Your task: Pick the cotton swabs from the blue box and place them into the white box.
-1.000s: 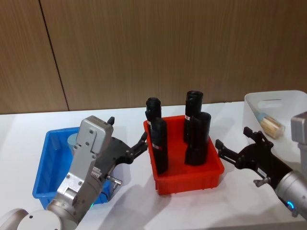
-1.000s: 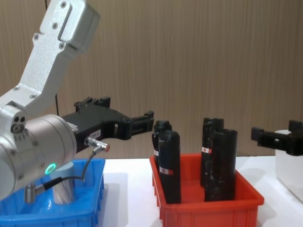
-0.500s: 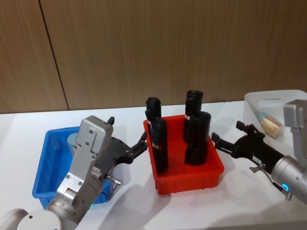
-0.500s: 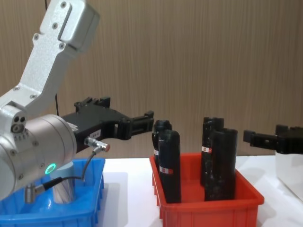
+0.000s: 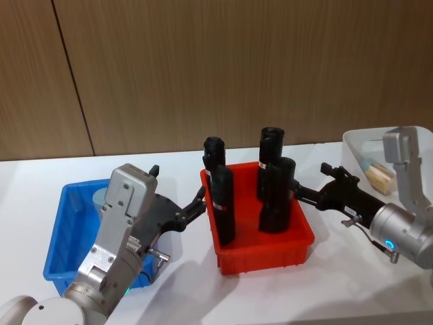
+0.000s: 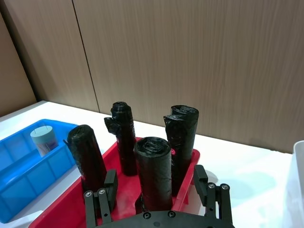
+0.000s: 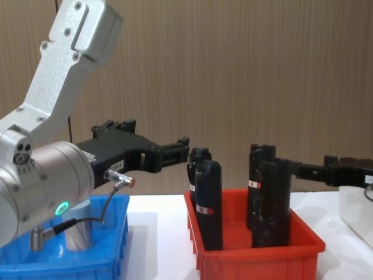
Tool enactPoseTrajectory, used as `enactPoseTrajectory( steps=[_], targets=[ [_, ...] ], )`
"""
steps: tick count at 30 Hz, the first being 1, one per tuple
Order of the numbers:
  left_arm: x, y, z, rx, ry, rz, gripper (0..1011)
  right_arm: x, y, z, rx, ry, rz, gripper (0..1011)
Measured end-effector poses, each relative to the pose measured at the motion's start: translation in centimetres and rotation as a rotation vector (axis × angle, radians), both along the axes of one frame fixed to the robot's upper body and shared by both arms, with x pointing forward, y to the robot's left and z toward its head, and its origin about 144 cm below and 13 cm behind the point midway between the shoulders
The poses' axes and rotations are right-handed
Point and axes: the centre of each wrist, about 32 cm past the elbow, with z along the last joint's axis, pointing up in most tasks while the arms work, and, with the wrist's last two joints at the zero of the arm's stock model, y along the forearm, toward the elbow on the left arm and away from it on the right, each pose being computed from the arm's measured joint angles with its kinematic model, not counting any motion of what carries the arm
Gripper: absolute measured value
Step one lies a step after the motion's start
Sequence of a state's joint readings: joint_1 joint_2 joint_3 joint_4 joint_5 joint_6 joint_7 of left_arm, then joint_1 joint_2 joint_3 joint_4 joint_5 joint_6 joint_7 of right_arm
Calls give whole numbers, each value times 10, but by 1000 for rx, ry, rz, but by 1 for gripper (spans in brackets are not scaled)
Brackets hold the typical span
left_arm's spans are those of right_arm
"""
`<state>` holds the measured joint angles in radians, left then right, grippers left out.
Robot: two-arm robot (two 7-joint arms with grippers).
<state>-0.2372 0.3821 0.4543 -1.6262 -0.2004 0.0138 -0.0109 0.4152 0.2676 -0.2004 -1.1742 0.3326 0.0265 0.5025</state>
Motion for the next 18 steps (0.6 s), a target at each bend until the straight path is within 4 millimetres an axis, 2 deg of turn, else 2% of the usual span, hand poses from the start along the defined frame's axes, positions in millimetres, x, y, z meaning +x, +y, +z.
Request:
enactPoseTrajectory(
  steps=[18],
  targets=[
    [0, 0, 0, 0, 0, 0, 1004, 32, 6, -4, 5, 19, 43, 1002]
  ],
)
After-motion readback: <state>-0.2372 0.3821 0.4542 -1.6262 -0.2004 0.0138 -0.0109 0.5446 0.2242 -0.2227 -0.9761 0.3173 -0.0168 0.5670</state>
